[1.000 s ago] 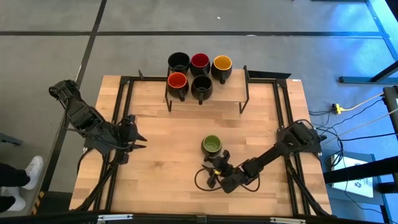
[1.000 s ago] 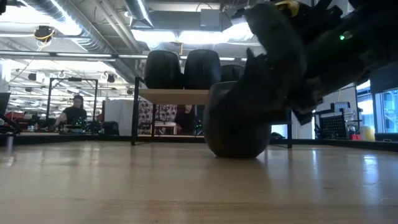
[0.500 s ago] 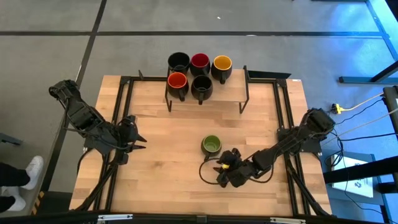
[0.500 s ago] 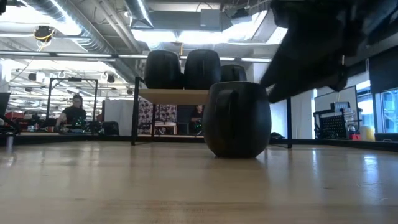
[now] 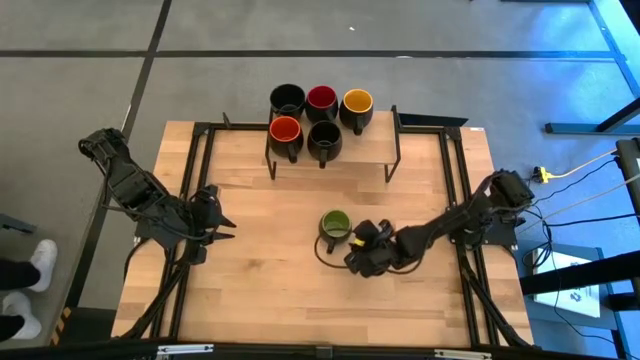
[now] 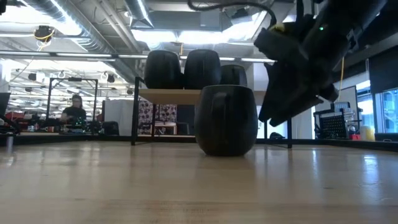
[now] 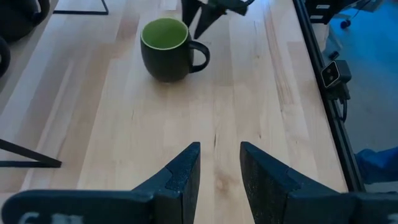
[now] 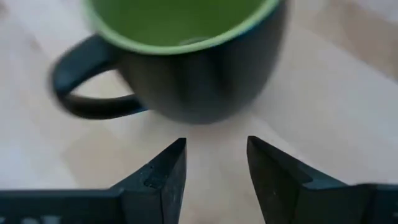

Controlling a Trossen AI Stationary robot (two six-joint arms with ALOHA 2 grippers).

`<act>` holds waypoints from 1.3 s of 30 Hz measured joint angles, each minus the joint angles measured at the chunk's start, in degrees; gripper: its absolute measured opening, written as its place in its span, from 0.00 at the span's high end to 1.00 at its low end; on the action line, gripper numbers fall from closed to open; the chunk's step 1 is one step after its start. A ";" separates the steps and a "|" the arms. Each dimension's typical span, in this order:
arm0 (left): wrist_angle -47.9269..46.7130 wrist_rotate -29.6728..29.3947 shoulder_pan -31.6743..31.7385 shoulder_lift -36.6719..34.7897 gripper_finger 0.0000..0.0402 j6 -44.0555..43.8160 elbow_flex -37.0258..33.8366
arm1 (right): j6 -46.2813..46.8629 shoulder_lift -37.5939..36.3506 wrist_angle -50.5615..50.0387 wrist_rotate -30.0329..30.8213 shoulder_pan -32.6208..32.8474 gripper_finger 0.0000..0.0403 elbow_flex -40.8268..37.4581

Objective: Place coffee mugs
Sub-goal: Put the green mug on the shelf

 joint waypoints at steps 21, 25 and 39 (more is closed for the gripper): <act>0.19 -2.49 -0.01 0.00 0.73 0.02 0.00 | -7.45 -4.86 -0.19 0.99 -2.91 0.61 1.55; 0.19 -4.34 0.01 0.30 0.73 0.03 0.00 | -8.82 -3.26 2.30 3.24 -2.28 0.61 1.37; 0.19 -4.31 -0.01 0.26 0.73 -0.02 0.00 | -6.40 -1.70 -2.30 10.73 -6.09 0.61 1.29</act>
